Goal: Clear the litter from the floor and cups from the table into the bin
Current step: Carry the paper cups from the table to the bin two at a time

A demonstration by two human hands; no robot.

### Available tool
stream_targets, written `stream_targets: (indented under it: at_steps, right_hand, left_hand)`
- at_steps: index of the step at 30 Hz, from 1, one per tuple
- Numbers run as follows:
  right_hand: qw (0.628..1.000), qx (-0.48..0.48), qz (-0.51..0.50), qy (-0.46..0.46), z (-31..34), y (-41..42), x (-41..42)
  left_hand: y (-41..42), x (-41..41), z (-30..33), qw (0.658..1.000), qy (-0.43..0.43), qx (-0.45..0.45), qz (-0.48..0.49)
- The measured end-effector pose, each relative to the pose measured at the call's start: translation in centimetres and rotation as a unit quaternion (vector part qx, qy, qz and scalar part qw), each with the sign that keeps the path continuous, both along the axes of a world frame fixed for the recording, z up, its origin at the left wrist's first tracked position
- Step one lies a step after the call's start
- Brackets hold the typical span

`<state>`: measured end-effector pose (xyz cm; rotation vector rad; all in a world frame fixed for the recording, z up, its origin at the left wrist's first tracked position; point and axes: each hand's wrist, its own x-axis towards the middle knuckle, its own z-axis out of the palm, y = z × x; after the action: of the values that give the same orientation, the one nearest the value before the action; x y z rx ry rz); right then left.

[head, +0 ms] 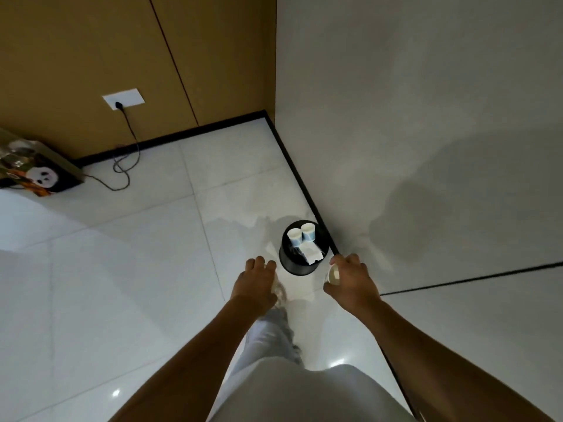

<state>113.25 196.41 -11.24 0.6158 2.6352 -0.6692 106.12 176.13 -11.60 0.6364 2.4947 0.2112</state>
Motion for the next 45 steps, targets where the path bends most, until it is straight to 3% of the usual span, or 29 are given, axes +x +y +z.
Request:
stream_targets:
  at_steps: [13,22,36,45]
  right_hand:
    - [0.996,-0.022,0.033,-0.077,-5.7,8.6,-17.9]
    - [0.987,-0.032,0.094,-0.128,-17.5,12.0,-26.7]
    - [0.970,-0.029,0.196,-0.142,-38.4,14.9,-32.6]
    - [0.955,-0.047,0.264,-0.126,-45.8,16.0,-32.7]
  left_hand:
    - [8.3,-16.6,-6.7,0.992,-0.069,0.010,0.101]
    - [12.7,-22.6,-17.3,0.969,-0.094,0.041,0.223]
    - [18.3,-25.3,-37.1,0.948,-0.100,0.058,0.296]
    - [21.6,-25.3,-44.1,0.945,-0.148,0.010,0.290]
